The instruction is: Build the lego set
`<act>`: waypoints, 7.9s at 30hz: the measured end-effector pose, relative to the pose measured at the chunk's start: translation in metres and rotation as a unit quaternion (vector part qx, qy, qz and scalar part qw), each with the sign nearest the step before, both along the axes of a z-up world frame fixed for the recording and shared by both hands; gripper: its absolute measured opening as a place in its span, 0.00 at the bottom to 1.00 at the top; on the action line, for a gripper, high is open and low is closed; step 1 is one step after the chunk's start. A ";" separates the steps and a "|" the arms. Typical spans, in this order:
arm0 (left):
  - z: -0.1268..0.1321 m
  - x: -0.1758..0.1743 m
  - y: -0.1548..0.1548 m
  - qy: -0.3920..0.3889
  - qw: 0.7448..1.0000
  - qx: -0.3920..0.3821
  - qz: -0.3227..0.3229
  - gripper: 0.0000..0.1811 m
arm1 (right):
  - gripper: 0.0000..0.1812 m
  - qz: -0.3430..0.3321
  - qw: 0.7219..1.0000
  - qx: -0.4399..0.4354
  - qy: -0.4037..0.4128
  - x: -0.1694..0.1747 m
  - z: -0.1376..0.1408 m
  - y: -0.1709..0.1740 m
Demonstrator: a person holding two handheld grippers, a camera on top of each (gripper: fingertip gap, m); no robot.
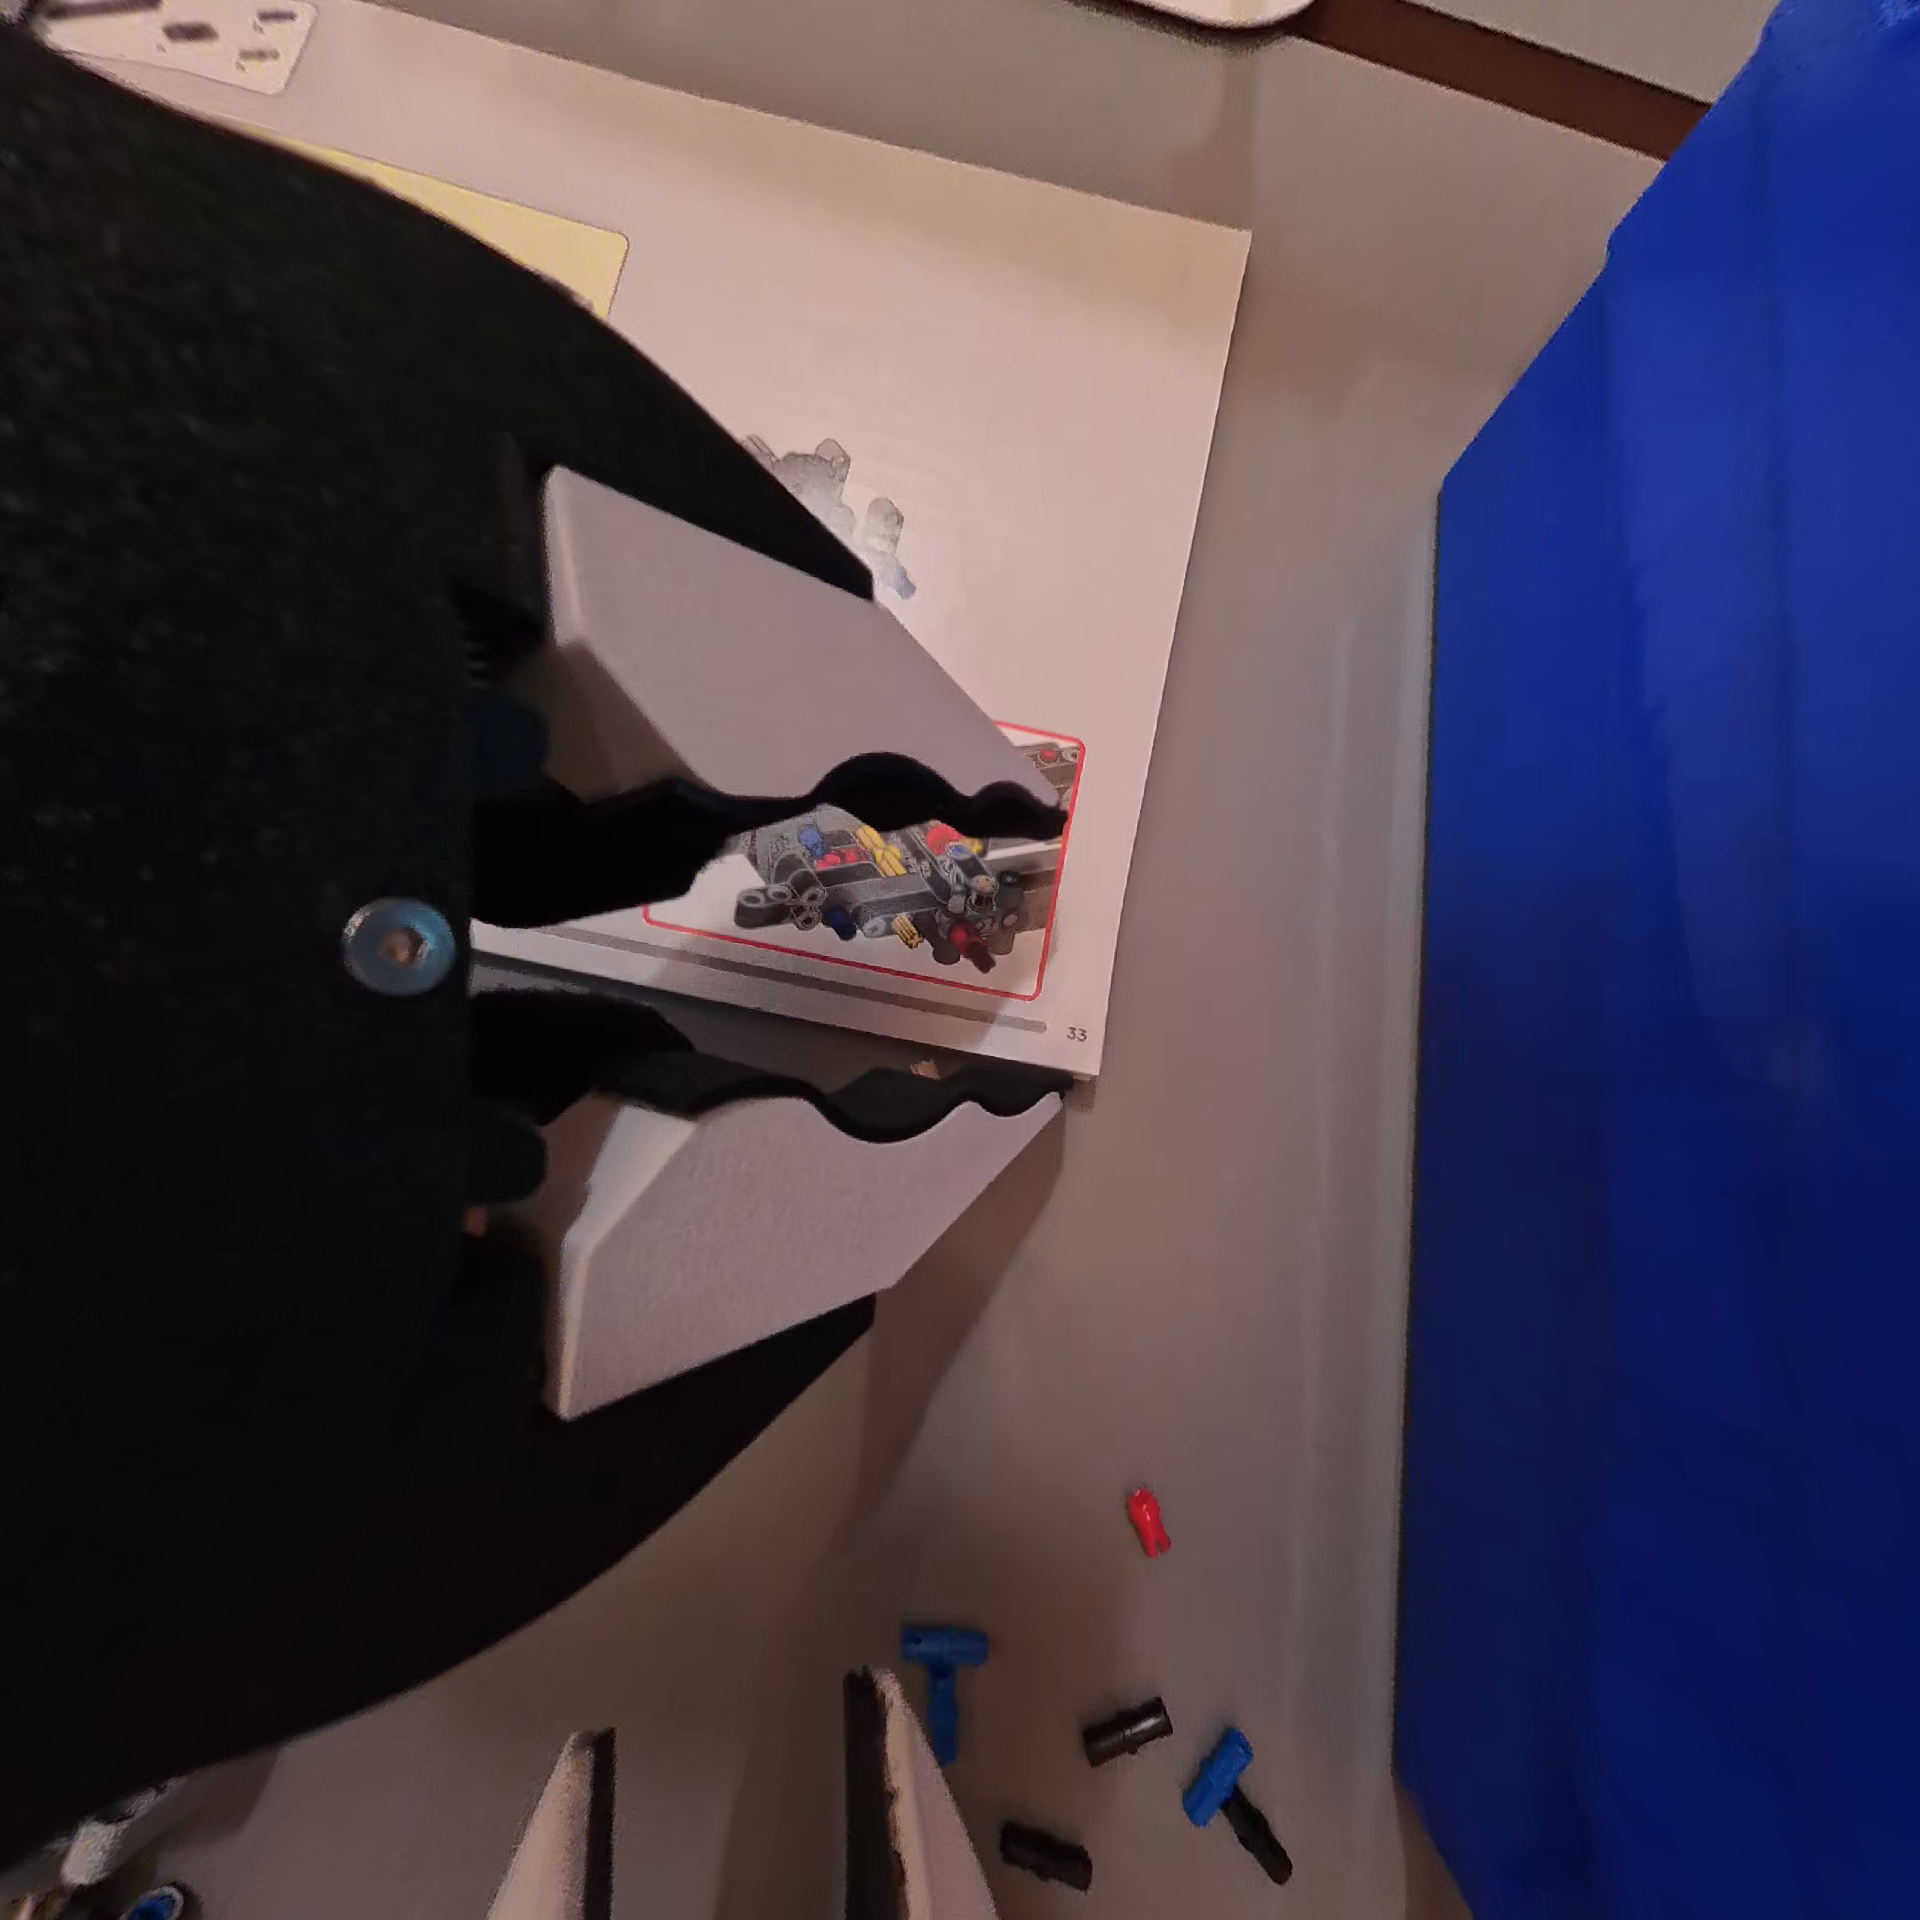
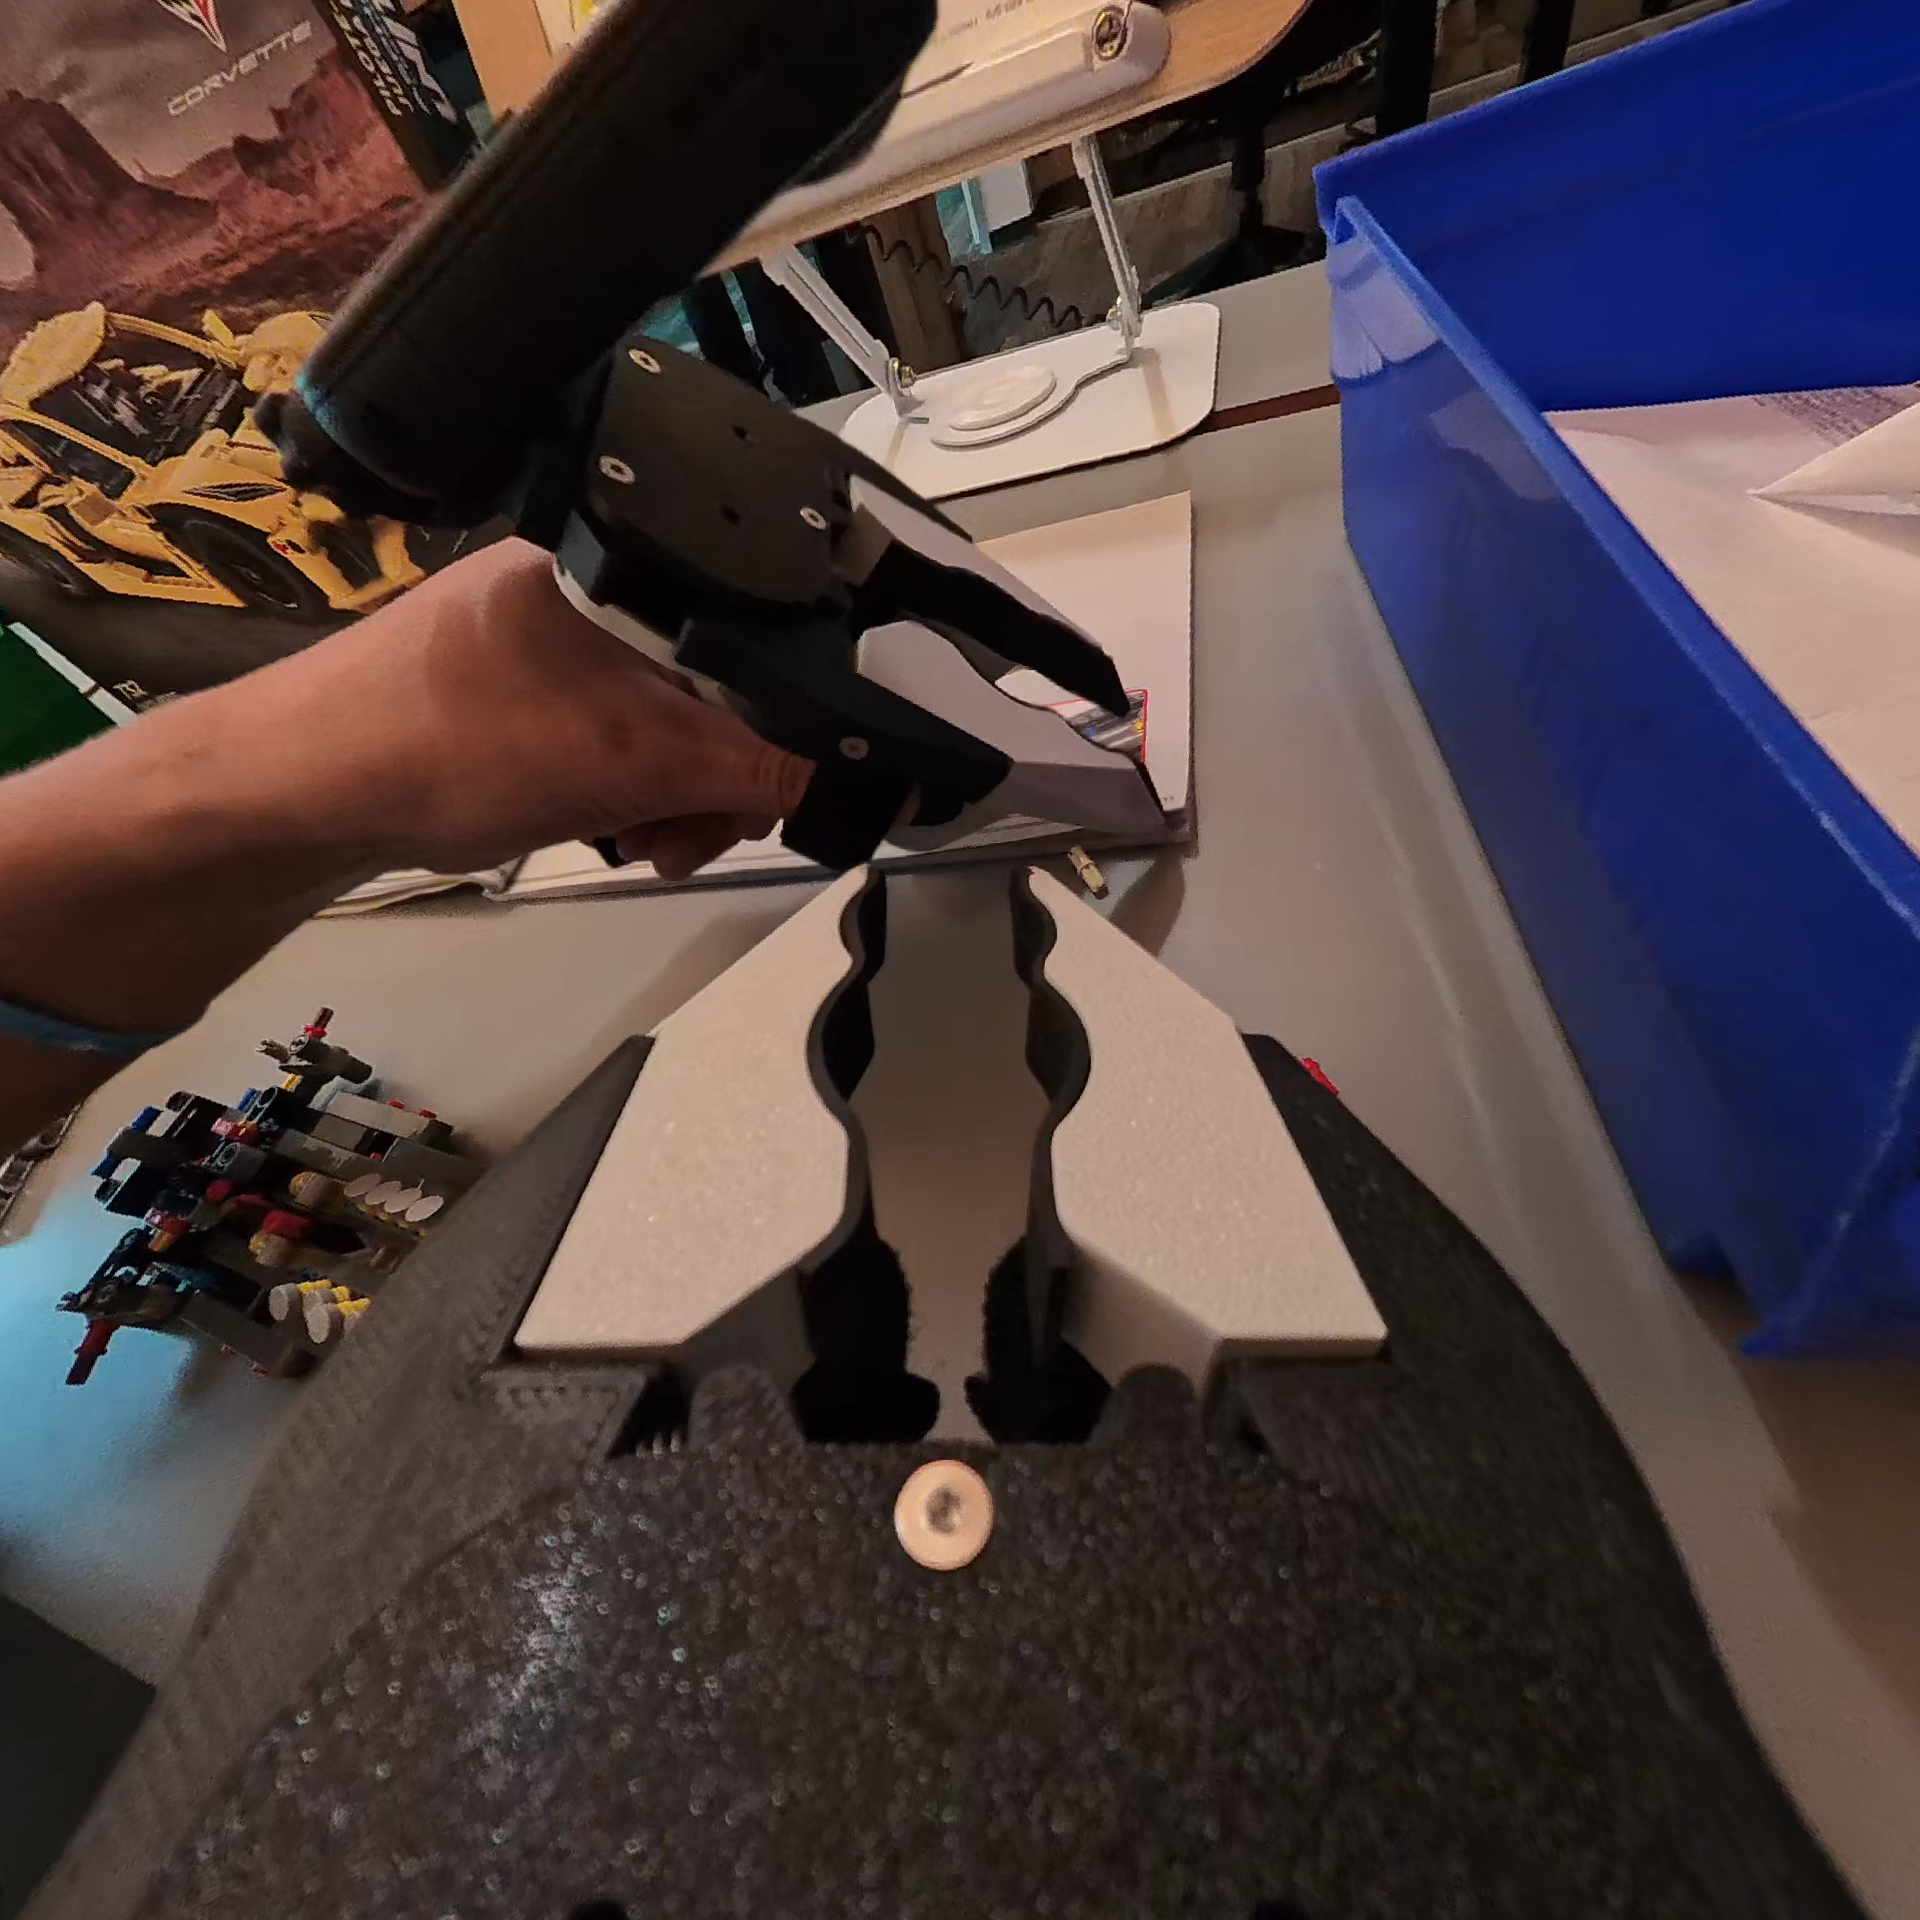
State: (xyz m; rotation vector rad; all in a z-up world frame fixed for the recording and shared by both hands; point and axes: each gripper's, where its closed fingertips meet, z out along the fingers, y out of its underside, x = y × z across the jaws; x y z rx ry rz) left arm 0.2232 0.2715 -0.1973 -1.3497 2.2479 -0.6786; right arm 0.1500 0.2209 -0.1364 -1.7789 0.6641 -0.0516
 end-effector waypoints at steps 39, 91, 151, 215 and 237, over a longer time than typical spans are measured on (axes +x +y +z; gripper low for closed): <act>0.034 -0.014 0.030 -0.015 0.965 -0.257 0.052 0.01 | 0.25 -0.007 0.971 -0.235 -0.046 0.059 -0.049 0.091; 0.108 -0.113 0.104 -0.030 0.784 -0.617 0.057 0.11 | 0.19 0.296 0.942 0.028 0.158 -0.016 0.023 0.169; 0.108 -0.111 0.101 -0.032 0.742 -0.667 0.055 0.02 | 0.34 0.290 0.946 0.018 0.144 -0.001 0.011 0.156; 0.009 -0.120 0.256 -0.010 0.932 -0.178 0.316 0.00 | 0.00 0.470 0.844 -0.206 -0.158 -0.126 -0.067 0.227; 0.067 -0.308 0.314 -0.185 0.901 -0.152 0.363 0.11 | 0.12 0.389 0.918 -0.074 -0.025 -0.138 0.006 0.233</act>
